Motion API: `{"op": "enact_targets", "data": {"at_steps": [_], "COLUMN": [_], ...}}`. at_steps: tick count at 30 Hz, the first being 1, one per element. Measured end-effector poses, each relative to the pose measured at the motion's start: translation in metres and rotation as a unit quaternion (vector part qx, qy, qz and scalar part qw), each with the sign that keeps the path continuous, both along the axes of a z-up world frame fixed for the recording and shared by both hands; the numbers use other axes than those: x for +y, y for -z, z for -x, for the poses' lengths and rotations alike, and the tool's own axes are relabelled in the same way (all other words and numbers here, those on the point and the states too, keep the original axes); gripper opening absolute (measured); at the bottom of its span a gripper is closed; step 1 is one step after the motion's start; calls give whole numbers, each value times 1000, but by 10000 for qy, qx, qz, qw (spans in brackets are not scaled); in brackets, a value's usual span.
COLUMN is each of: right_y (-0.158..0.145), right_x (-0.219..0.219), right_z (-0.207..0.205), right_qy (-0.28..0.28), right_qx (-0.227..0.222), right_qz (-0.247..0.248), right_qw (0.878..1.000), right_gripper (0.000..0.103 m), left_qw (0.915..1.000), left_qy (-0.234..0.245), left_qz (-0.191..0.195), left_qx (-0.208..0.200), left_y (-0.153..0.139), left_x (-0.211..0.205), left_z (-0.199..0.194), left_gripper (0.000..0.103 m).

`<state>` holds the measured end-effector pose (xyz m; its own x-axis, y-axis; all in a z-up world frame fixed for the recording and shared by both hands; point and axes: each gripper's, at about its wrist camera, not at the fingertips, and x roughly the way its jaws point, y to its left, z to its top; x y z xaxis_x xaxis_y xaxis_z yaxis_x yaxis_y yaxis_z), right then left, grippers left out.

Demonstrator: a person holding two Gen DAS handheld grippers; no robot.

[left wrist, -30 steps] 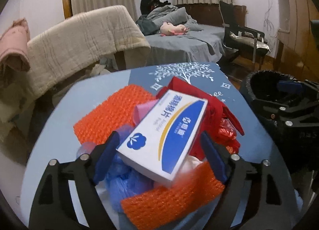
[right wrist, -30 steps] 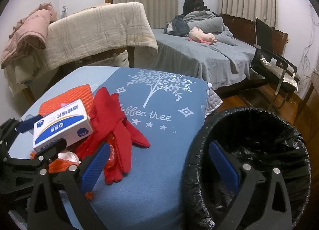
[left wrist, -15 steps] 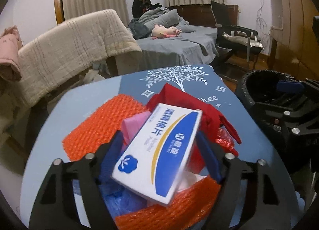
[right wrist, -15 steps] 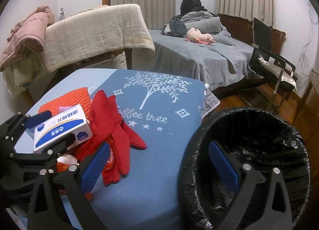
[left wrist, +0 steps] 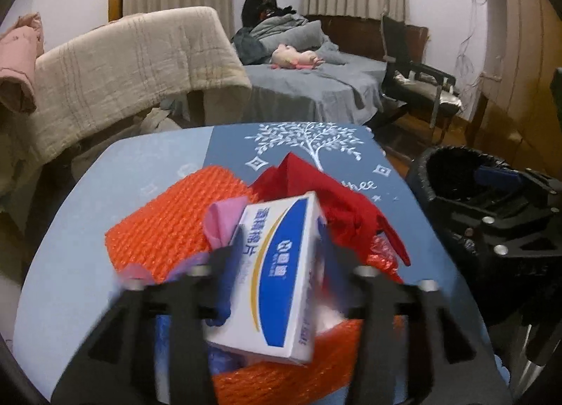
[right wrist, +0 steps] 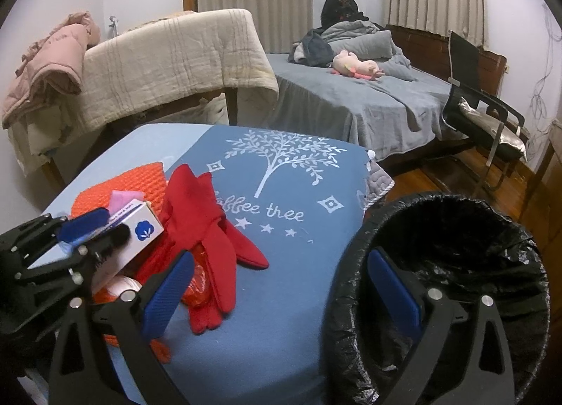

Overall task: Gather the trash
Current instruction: 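Close the left tool on the white alcohol pads box and lift it, then lift the box with the left tool while the right tool grasps the red glove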

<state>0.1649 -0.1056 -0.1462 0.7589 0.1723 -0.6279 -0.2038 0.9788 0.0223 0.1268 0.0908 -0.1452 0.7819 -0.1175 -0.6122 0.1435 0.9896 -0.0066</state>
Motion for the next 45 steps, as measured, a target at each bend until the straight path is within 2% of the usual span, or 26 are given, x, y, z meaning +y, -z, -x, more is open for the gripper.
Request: {"op": "enact_targets", "data": {"at_steps": [2,3,6,15,16,17,19,21,28,33,39,44,45], "right_y": [0,0,0,1,1,1,1,1,-3,-10,-4,9,13], "right_x": [0,0,0,-1,-1,-1,-1,-1,5,18,45,61,64], "right_z": [-1,-1,0,-1,-1,0,0,0,-4,-12,-26,-42,-46], "right_qy": [13,20,17,18,14,16,11,3,-65,-216,-517,-689,-748], "right_qx": [-3,0,3,13,12,10,10,-7,-91,-181,-159,64,159], "right_qz": [-7,-20,-20,-19,-15,-13,-16,-12,-28,-97,-123,-88,-88], "right_qw": [10000,10000,10000,10000,10000,10000,10000,10000,9999,9996,9985,9976,9970], "right_gripper": [97,97,97,97,97,97,97,97,97,97,97,86,81], "left_qw": [10000,9999,9996,9973,9974,9977,9979,9977,9978,9964,9954,9949,9949], "left_qy": [11,17,6,-116,-126,-147,-195,-246,-375,-601,-792,-873,-885], "left_qz": [-55,-109,-185,111,107,86,121,297,508,588,535,497,492], "left_qx": [11,62,222,721,701,664,613,548,194,41,-34,-8,16], "left_y": [1,3,10,28,28,27,25,20,-8,-23,-30,-29,-28], "left_x": [-1,-2,-4,12,12,13,16,22,33,42,52,61,62], "left_z": [1,0,-3,-12,-11,-11,-10,-9,-1,1,-1,-2,-3], "left_gripper": [66,67,67,69,65,53,40,39,36,36,36,35,35]}}
